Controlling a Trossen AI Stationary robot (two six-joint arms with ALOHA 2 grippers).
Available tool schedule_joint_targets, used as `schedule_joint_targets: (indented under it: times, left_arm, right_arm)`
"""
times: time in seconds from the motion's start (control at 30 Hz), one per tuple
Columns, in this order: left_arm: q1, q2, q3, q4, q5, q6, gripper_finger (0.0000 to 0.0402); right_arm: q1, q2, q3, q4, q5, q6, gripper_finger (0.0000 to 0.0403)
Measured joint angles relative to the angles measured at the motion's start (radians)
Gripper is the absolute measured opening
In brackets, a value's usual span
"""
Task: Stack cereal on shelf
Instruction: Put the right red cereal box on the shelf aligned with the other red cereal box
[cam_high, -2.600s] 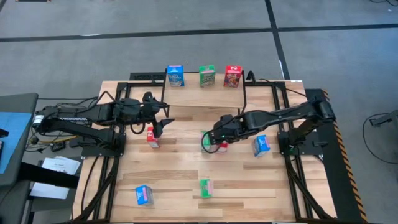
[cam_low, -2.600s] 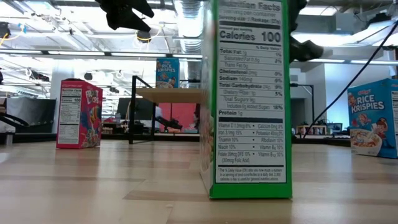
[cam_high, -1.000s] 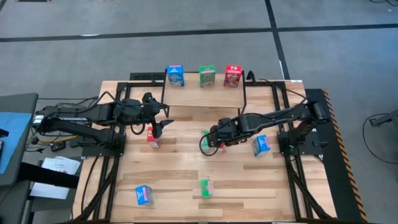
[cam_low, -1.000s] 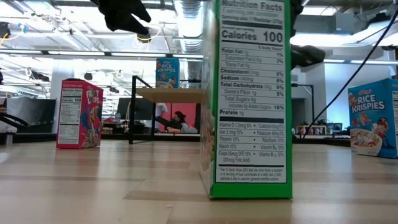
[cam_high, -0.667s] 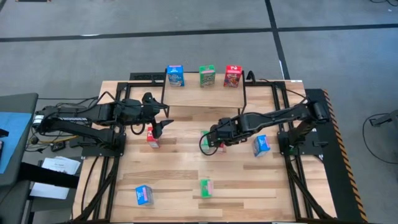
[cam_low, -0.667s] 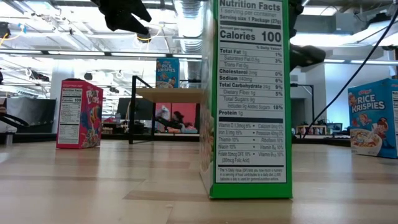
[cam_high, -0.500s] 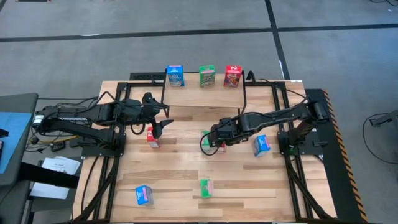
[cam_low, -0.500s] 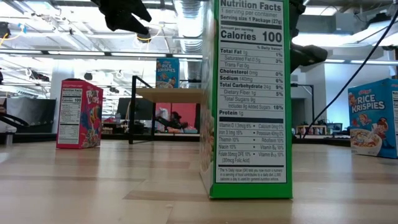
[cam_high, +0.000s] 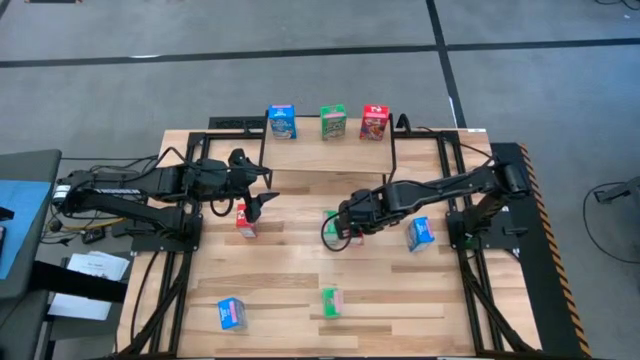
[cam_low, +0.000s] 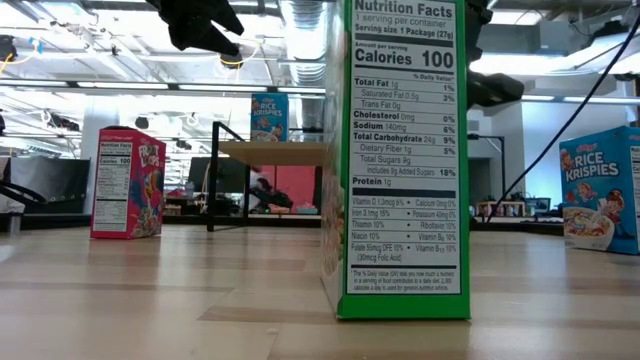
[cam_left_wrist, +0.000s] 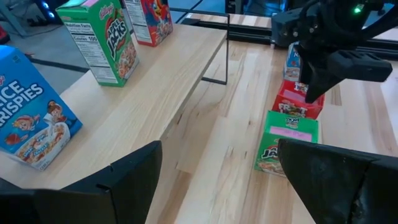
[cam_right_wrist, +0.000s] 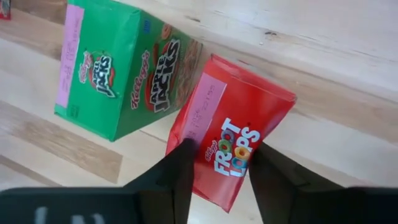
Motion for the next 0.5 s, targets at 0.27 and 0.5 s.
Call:
schedule_joint_targets:
  times: [0.27, 0.5]
  left_arm:
    - [0.000, 0.000, 0.000, 0.000, 0.000, -0.003, 0.0311]
    - [0.000, 0.000, 0.000, 0.000, 0.000, -0.004, 0.0311]
  right_arm:
    - [-0.007, 0.004, 0.073, -0.047, 0.007, -0.091, 0.0141]
    - [-0.008, 0.003, 0.094, -0.073, 0.013, -0.136, 0.0124]
